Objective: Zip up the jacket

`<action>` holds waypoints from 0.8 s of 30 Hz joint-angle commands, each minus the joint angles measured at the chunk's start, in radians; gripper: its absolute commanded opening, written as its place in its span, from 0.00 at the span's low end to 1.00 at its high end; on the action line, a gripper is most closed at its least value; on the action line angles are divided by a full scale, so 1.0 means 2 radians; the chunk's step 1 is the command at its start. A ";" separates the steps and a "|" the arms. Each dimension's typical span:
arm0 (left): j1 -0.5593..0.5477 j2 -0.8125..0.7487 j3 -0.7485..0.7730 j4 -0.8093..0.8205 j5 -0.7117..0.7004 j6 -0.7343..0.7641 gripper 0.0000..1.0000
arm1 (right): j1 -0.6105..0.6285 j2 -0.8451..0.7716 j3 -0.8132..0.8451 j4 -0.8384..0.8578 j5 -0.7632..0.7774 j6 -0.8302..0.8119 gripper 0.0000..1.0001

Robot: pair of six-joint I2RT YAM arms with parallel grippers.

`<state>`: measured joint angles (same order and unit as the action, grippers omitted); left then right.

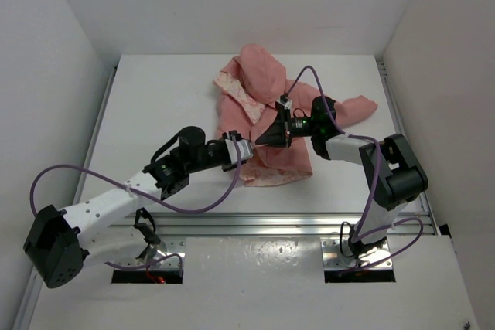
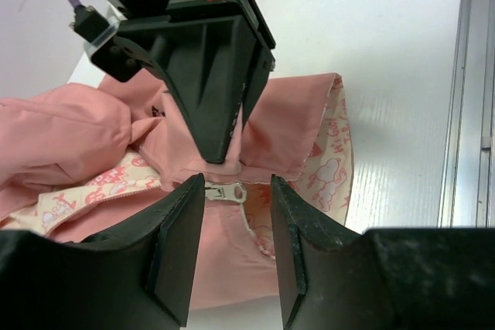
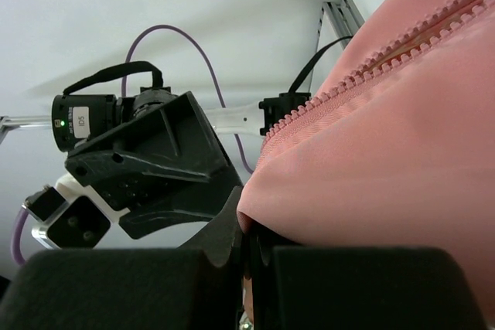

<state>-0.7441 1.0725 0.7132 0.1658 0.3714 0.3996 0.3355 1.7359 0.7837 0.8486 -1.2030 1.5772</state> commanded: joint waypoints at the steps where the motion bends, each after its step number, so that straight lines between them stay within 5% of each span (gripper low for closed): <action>1: -0.008 0.012 0.006 0.004 0.009 0.010 0.45 | 0.001 0.003 0.005 0.043 0.000 0.014 0.00; 11: -0.012 0.039 0.016 0.025 -0.068 -0.006 0.44 | 0.002 0.004 0.006 0.057 -0.004 0.028 0.00; 24: 0.002 0.012 0.016 0.039 -0.035 -0.026 0.41 | 0.002 0.008 0.001 0.061 -0.003 0.023 0.00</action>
<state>-0.7544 1.1397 0.7136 0.1894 0.2638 0.3725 0.3355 1.7523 0.7837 0.9085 -1.2041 1.6238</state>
